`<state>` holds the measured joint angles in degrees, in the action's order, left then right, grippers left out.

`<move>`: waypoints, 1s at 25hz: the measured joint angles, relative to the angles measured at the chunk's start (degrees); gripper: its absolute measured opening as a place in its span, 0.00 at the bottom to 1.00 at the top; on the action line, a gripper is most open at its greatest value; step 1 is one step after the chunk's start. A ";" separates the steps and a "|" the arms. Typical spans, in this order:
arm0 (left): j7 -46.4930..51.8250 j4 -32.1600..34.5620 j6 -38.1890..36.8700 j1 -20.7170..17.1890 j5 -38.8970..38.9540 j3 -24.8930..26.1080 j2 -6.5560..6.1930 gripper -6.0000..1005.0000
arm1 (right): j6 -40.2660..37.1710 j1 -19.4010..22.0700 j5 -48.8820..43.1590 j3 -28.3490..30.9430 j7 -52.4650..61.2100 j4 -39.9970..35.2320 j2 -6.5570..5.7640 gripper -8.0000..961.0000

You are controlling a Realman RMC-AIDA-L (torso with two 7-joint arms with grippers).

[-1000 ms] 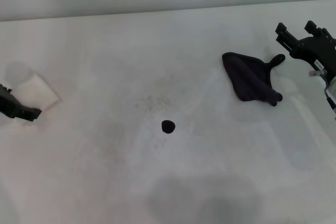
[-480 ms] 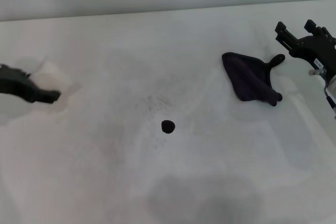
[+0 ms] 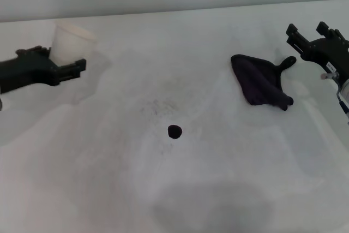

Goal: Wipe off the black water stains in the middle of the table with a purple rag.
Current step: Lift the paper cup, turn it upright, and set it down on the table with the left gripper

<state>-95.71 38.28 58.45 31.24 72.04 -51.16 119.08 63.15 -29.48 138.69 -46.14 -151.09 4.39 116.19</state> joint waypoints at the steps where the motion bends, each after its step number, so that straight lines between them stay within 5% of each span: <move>1: -4.79 -2.78 -0.42 -0.33 3.88 -0.04 0.00 0.77 | -0.01 0.00 0.00 0.00 0.00 0.00 0.00 0.86; 13: -55.52 -33.12 -0.93 -0.78 45.29 0.00 0.73 0.77 | -0.23 -0.43 0.00 0.00 0.00 0.00 0.00 0.86; 25: -61.67 -40.61 -1.02 -0.40 49.36 0.64 1.16 0.77 | -2.28 -1.82 0.13 0.00 0.00 0.23 0.00 0.85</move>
<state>-157.37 -2.33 57.43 30.84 121.41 -50.52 120.24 60.87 -31.30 138.82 -46.14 -151.09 4.62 116.19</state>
